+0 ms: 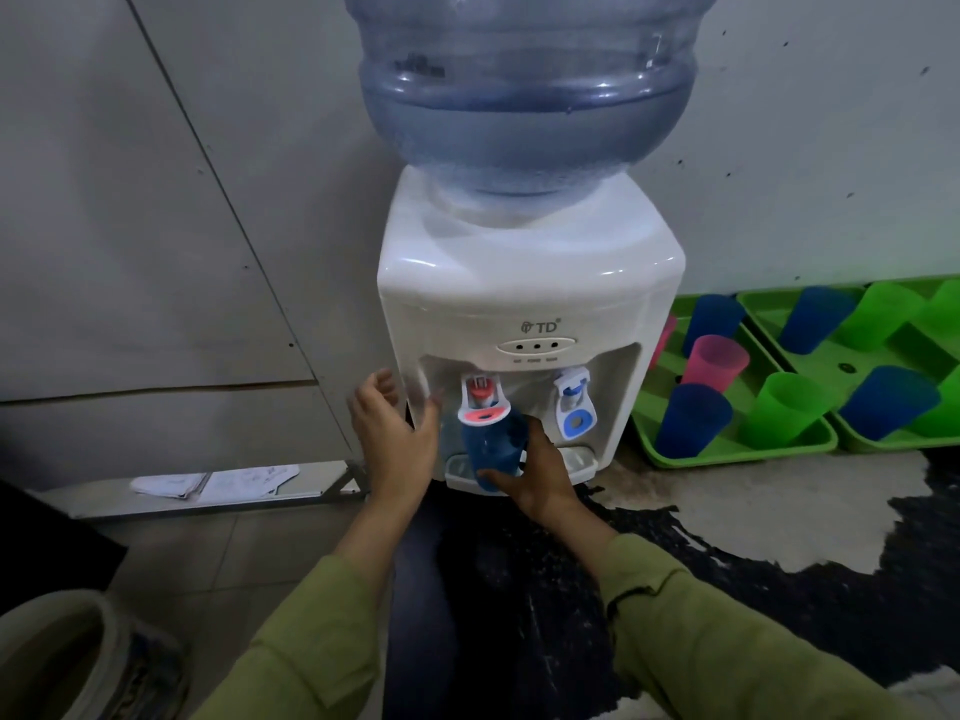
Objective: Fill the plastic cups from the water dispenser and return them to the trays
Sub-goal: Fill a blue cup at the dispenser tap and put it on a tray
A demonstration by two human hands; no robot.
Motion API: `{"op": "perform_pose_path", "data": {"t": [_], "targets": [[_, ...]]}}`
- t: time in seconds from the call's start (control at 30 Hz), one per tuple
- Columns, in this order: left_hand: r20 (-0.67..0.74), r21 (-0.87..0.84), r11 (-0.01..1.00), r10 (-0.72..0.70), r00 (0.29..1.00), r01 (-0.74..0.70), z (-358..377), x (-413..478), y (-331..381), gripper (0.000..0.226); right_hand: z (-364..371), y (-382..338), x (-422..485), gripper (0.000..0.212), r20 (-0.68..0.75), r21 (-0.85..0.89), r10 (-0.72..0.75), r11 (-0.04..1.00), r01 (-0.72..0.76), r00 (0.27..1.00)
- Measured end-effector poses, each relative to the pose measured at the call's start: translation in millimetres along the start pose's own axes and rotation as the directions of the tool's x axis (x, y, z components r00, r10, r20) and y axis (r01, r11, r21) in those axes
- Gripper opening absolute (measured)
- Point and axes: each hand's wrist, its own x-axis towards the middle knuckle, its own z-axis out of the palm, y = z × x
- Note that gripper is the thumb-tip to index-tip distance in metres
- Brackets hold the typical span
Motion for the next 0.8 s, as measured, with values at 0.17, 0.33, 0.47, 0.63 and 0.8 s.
{"op": "perform_pose_path", "data": {"t": [0.17, 0.33, 0.47, 0.63, 0.8], "targets": [[0.1, -0.036, 0.999, 0.043, 0.994, -0.039, 0, 6, -8, 0.048, 2, 1, 3, 0.075, -0.008, 0.062, 0.032, 0.998, -0.032, 0.999], [0.081, -0.029, 0.999, 0.038, 0.996, -0.036, 1, 8, -13, 0.047, 2, 1, 3, 0.073, -0.001, 0.044, 0.021, 0.999, -0.021, 1.0], [0.065, -0.021, 0.998, 0.057, 0.996, -0.055, 1, 8, -14, 0.042, 2, 3, 5, 0.075, -0.014, 0.032, 0.007, 0.999, -0.007, 1.0], [0.069, -0.019, 0.997, 0.076, 0.995, -0.075, 1, 9, -16, 0.038, 3, 7, 6, 0.072, -0.032, -0.032, -0.016, 0.999, 0.015, 0.999], [0.06, -0.023, 0.997, 0.072, 0.996, -0.071, 2, 9, -16, 0.037, 4, 13, 8, 0.073, -0.036, -0.137, -0.051, 0.99, 0.046, 0.998]]}}
